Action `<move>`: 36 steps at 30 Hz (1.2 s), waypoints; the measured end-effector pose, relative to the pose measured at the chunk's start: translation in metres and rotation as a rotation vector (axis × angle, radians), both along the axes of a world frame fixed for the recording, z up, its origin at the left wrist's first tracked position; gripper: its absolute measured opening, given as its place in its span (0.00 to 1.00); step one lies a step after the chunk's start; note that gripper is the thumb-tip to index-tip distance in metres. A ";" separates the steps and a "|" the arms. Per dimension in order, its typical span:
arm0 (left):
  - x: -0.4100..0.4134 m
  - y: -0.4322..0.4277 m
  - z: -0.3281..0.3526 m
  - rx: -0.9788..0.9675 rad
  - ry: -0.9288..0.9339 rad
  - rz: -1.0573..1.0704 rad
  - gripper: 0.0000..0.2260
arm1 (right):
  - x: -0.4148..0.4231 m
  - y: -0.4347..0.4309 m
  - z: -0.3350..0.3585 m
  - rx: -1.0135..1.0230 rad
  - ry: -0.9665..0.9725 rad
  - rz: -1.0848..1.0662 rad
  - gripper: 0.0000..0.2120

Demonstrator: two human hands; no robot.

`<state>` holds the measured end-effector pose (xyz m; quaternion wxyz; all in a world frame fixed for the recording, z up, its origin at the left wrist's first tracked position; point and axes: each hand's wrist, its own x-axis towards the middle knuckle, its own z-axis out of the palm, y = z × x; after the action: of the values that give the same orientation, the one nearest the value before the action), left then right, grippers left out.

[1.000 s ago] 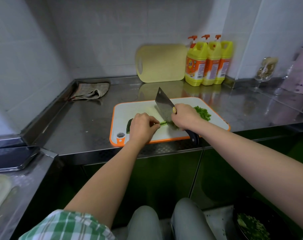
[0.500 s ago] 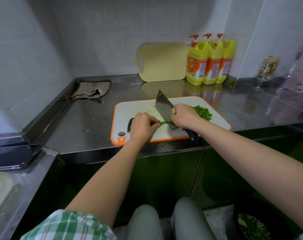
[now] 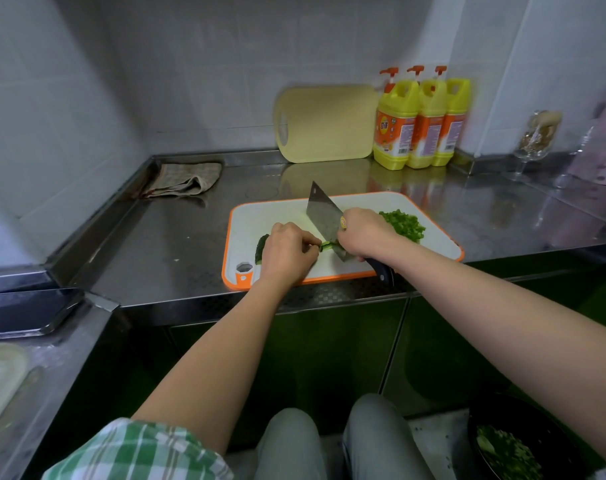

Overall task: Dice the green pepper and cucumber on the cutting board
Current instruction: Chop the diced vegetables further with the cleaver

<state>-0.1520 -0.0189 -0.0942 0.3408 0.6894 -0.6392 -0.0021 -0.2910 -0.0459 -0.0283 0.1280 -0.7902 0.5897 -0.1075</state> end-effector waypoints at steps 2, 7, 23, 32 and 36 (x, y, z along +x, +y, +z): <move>0.000 -0.001 -0.001 0.006 -0.012 -0.001 0.08 | -0.002 -0.002 -0.003 -0.055 -0.044 0.004 0.03; 0.001 -0.002 0.000 0.003 -0.015 -0.009 0.08 | -0.005 -0.002 0.006 -0.022 -0.042 0.040 0.05; 0.000 0.000 -0.001 -0.025 0.033 0.002 0.09 | -0.006 -0.002 0.005 -0.031 -0.071 0.036 0.06; 0.000 -0.001 -0.001 0.015 0.050 0.010 0.07 | 0.003 0.006 0.006 0.054 0.018 0.043 0.08; 0.000 0.000 0.000 0.001 0.033 0.006 0.08 | 0.006 0.005 0.002 0.031 -0.006 0.015 0.06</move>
<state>-0.1520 -0.0188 -0.0941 0.3510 0.6912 -0.6316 -0.0127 -0.2850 -0.0410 -0.0260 0.1427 -0.7921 0.5850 -0.0997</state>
